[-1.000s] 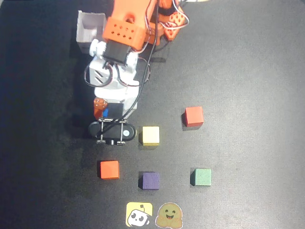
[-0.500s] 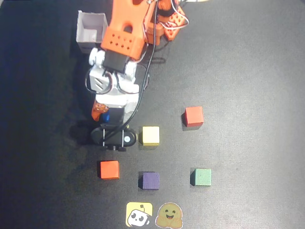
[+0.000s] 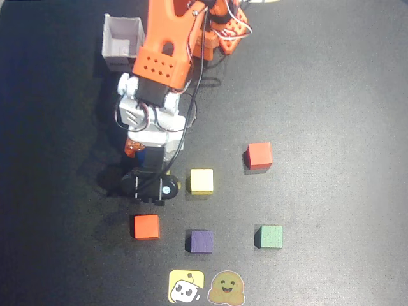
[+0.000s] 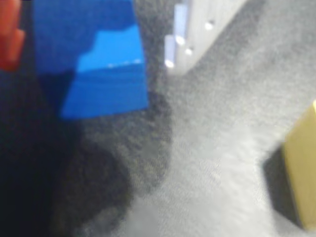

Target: Put the blue cube on top of the red cube.

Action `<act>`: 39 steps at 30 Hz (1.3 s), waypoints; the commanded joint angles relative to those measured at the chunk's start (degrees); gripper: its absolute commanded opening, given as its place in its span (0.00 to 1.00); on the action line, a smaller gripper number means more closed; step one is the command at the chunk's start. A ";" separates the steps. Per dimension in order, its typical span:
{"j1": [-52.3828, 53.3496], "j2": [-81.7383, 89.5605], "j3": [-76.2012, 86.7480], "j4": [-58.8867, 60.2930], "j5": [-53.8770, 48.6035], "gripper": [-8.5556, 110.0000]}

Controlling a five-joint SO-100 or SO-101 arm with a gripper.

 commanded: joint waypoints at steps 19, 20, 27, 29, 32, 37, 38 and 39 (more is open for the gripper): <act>1.67 -0.62 3.69 -4.48 0.97 0.09; 1.67 -0.44 3.78 -4.48 1.05 0.08; 1.49 1.67 2.64 -2.29 1.67 0.09; 1.14 2.99 1.49 -1.49 1.93 0.09; -0.26 7.03 0.44 -1.23 4.22 0.09; -5.89 15.03 -1.49 0.26 12.22 0.09; -7.21 16.17 -1.67 0.62 13.97 0.09; -8.44 17.31 -1.67 0.79 15.29 0.09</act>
